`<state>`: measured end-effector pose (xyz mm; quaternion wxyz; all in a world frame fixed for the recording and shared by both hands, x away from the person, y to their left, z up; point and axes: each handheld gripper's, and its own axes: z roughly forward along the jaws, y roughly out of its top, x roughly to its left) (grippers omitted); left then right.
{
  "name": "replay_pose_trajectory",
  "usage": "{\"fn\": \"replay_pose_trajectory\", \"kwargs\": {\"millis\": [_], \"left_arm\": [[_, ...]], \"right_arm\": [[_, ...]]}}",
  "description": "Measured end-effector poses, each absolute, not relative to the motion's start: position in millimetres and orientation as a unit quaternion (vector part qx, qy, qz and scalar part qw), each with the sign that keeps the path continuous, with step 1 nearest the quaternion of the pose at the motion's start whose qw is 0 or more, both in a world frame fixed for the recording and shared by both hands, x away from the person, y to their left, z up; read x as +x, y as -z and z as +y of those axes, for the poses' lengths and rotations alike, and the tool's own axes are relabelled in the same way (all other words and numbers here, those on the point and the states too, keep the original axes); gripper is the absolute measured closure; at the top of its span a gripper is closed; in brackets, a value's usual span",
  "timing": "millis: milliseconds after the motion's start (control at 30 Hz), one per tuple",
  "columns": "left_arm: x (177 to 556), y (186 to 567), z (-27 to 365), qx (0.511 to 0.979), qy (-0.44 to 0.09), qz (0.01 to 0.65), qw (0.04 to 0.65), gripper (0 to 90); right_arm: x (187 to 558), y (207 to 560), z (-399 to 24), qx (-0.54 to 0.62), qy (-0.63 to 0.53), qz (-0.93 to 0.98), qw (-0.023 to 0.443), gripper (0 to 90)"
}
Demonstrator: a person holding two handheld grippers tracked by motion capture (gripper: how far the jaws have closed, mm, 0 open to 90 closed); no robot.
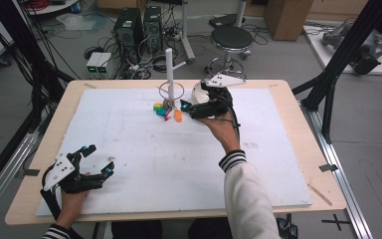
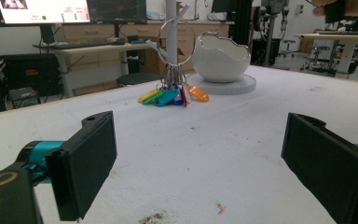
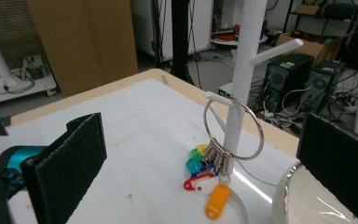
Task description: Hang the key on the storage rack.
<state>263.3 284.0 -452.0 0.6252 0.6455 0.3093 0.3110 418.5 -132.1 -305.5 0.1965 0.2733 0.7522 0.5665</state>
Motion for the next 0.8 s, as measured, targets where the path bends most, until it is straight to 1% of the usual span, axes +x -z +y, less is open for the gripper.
{"fn": "replay_pose_trajectory", "kwargs": {"millis": [133, 267, 500, 800], "left_arm": [[263.4, 451.9, 284.5, 0.645, -0.309, 0.310, 0.626, 10.7], [263.4, 451.9, 284.5, 0.646, -0.310, 0.310, 0.625, 10.7], [264.2, 451.7, 284.3, 0.648, -0.307, 0.312, 0.624, 10.7], [264.1, 451.7, 284.1, 0.647, -0.309, 0.311, 0.624, 10.7]], "right_arm": [[399.5, 300.1, -149.2, 0.245, -0.572, 0.753, 0.213, 0.8], [385.5, 304.0, -172.1, 0.234, -0.583, 0.749, 0.210, 0.8], [368.9, 326.8, -209.6, 0.226, -0.597, 0.744, 0.197, 0.8], [353.6, 363.3, -229.4, 0.214, -0.593, 0.751, 0.195, 0.8]]}}
